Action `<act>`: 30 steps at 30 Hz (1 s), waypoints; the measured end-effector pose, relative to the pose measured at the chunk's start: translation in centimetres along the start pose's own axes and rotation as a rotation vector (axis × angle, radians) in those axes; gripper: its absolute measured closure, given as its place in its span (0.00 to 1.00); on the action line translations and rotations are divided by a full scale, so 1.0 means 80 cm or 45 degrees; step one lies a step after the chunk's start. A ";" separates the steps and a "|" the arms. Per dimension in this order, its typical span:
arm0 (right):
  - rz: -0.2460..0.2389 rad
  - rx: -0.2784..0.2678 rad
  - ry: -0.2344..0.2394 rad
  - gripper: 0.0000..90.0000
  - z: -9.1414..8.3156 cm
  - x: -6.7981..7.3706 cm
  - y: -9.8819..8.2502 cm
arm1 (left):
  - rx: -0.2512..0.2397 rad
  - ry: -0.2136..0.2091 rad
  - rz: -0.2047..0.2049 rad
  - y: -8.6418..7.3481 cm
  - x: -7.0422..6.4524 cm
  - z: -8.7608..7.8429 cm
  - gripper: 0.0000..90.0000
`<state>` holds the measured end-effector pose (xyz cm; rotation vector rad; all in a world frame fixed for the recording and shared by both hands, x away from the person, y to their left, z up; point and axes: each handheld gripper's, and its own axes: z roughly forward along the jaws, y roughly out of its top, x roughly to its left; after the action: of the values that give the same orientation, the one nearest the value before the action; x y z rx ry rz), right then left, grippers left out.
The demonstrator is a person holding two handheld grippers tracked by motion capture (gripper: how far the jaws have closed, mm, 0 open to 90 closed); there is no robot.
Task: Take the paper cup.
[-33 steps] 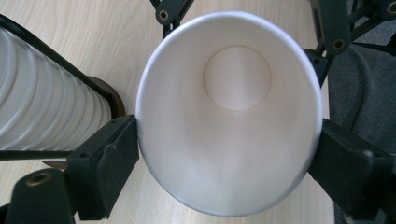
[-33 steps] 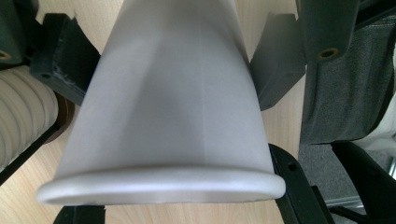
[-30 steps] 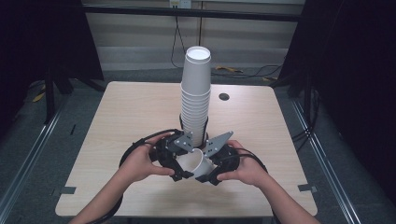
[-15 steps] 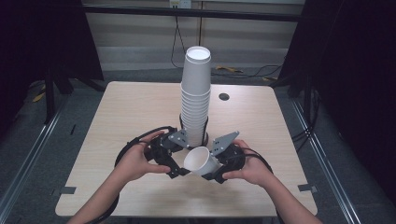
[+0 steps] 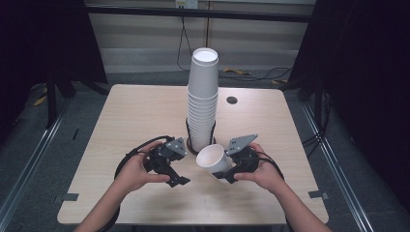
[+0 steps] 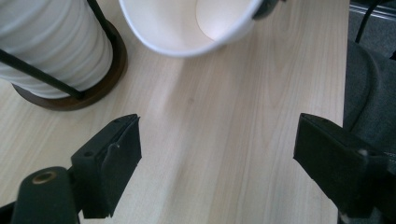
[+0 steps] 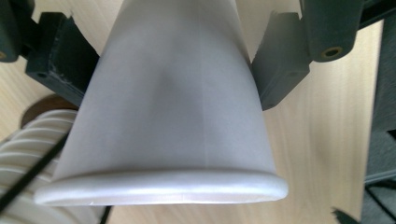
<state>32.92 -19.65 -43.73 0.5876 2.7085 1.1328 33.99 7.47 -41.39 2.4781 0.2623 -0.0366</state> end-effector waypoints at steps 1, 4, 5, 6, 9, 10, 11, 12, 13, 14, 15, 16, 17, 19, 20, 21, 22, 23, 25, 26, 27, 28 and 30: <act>0.011 -0.019 -0.010 0.23 0.000 -0.002 -0.002 | 0.001 0.003 -0.007 -0.002 0.001 0.001 0.16; 0.038 -0.041 -0.048 0.23 -0.002 -0.008 -0.007 | 0.010 0.030 -0.024 -0.007 0.005 0.004 0.16; 0.051 -0.043 -0.046 0.23 -0.001 -0.010 -0.008 | 0.005 0.031 -0.028 -0.009 0.006 0.005 0.16; 0.057 -0.036 -0.046 0.23 -0.001 -0.011 -0.009 | 0.002 0.027 -0.035 -0.011 0.007 0.006 0.16; 0.059 -0.022 -0.055 0.23 0.002 -0.014 -0.013 | 0.012 0.036 -0.041 -0.016 0.010 0.010 0.16; 0.060 -0.027 -0.061 0.23 0.002 -0.014 -0.015 | 0.004 0.041 -0.053 -0.018 0.011 0.011 0.16; 0.069 -0.026 -0.059 0.23 0.002 -0.015 -0.016 | 0.000 0.041 -0.058 -0.019 0.012 0.012 0.16; 0.068 -0.031 -0.067 0.23 0.001 -0.016 -0.016 | 0.003 0.040 -0.060 -0.021 0.012 0.013 0.16; 0.072 -0.041 -0.080 0.23 0.000 -0.017 -0.017 | 0.004 0.047 -0.065 -0.022 0.013 0.014 0.16; 0.083 -0.046 -0.074 0.23 0.000 -0.018 -0.018 | 0.008 0.052 -0.069 -0.024 0.013 0.015 0.16; 0.086 -0.048 -0.077 0.23 -0.001 -0.020 -0.019 | 0.012 0.051 -0.073 -0.026 0.014 0.016 0.16; 0.086 -0.045 -0.086 0.23 -0.002 -0.021 -0.019 | 0.013 0.056 -0.077 -0.027 0.014 0.017 0.16; 0.093 -0.048 -0.087 0.23 -0.003 -0.023 -0.020 | 0.018 0.061 -0.079 -0.029 0.015 0.018 0.16; 0.105 -0.065 -0.107 0.23 -0.005 -0.027 -0.022 | 0.014 0.069 -0.085 -0.032 0.016 0.019 0.17; 0.116 -0.073 -0.110 0.23 -0.006 -0.029 -0.022 | 0.019 0.076 -0.089 -0.033 0.016 0.020 0.17; 0.120 -0.081 -0.124 0.23 -0.007 -0.031 -0.023 | 0.022 0.083 -0.085 -0.035 0.016 0.020 0.17; 0.127 -0.087 -0.132 0.23 -0.008 -0.033 -0.023 | 0.020 0.082 -0.091 -0.037 0.015 0.021 0.17; 0.128 -0.087 -0.140 0.23 -0.009 -0.034 -0.023 | 0.015 0.080 -0.094 -0.038 0.016 0.021 0.17; 0.139 -0.096 -0.150 0.22 -0.010 -0.038 -0.026 | 0.020 0.091 -0.102 -0.041 0.015 0.022 0.17; 0.142 -0.101 -0.160 0.22 -0.010 -0.040 -0.028 | 0.034 0.110 -0.098 -0.042 0.015 0.022 0.17; 0.149 -0.107 -0.172 0.22 -0.011 -0.041 -0.030 | 0.048 0.127 -0.090 -0.042 0.014 0.022 0.17; 0.157 -0.113 -0.171 0.22 -0.012 -0.043 -0.032 | 0.048 0.129 -0.093 -0.042 0.013 0.022 0.17; 0.170 -0.122 -0.180 0.22 -0.014 -0.047 -0.034 | 0.043 0.120 -0.089 -0.042 0.013 0.022 0.17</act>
<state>35.26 -23.64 -44.94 0.8113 2.5131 1.1955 34.43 9.23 -44.93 2.5069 0.3914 0.0473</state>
